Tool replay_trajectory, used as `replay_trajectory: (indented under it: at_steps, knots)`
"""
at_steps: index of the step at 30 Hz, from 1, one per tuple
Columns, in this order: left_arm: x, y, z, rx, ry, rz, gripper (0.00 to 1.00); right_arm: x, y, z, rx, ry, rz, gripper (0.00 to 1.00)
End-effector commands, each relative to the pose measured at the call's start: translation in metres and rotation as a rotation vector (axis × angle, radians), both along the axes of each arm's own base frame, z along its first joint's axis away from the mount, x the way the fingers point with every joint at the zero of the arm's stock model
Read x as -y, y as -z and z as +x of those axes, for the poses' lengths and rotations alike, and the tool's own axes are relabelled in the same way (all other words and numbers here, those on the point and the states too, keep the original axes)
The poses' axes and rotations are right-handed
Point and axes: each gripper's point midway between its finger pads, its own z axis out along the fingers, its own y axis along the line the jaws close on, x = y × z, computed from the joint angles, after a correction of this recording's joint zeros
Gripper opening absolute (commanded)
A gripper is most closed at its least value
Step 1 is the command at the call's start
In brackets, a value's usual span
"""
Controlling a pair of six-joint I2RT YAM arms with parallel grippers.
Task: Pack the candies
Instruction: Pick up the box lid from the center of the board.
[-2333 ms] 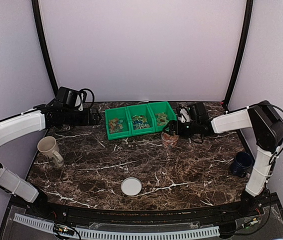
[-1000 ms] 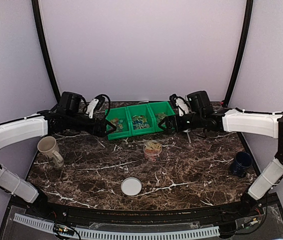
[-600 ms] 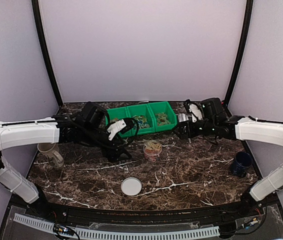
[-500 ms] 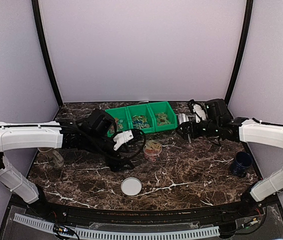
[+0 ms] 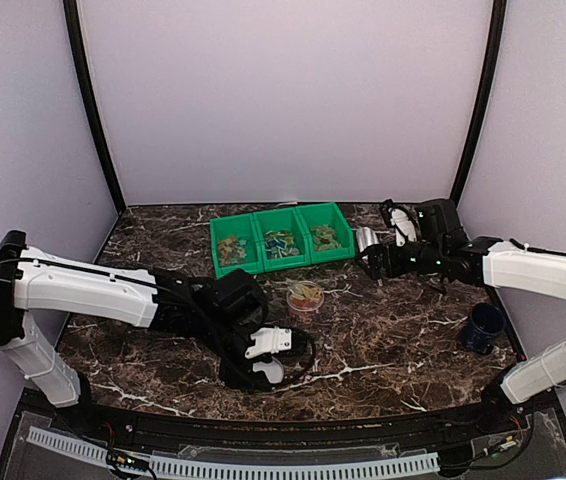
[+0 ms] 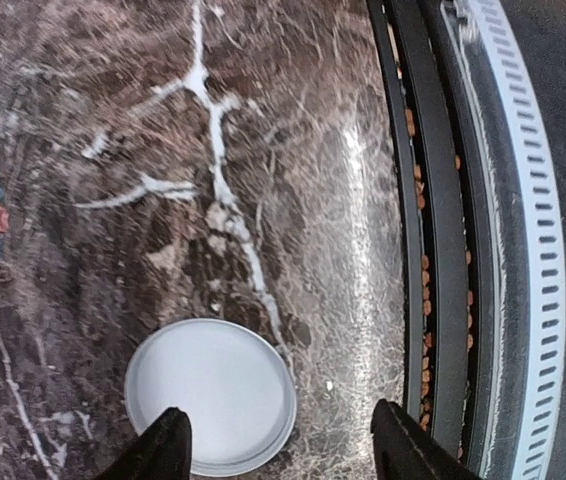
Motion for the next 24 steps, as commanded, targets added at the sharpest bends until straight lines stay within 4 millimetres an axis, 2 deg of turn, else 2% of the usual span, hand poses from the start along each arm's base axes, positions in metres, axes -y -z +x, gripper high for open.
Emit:
replay_trajectory:
  at_steps: [1, 12, 20, 24]
  knots:
    - [-0.017, 0.043, -0.010, 0.042, 0.056, 0.180, 0.61, -0.003, -0.012, 0.000, 0.034, -0.017, 0.038, 0.99]
    - [-0.015, 0.063, -0.014, 0.067, 0.065, 0.227, 0.42, -0.003, -0.013, -0.003, 0.037, -0.024, 0.048, 0.99]
    - [-0.016, 0.069, -0.019, 0.047, 0.079, 0.233, 0.36, -0.004, -0.014, -0.002, 0.039, -0.026, 0.049, 0.99]
    - [-0.018, 0.076, -0.018, 0.046, 0.074, 0.258, 0.28, -0.004, -0.014, -0.001, 0.039, -0.025, 0.049, 0.99]
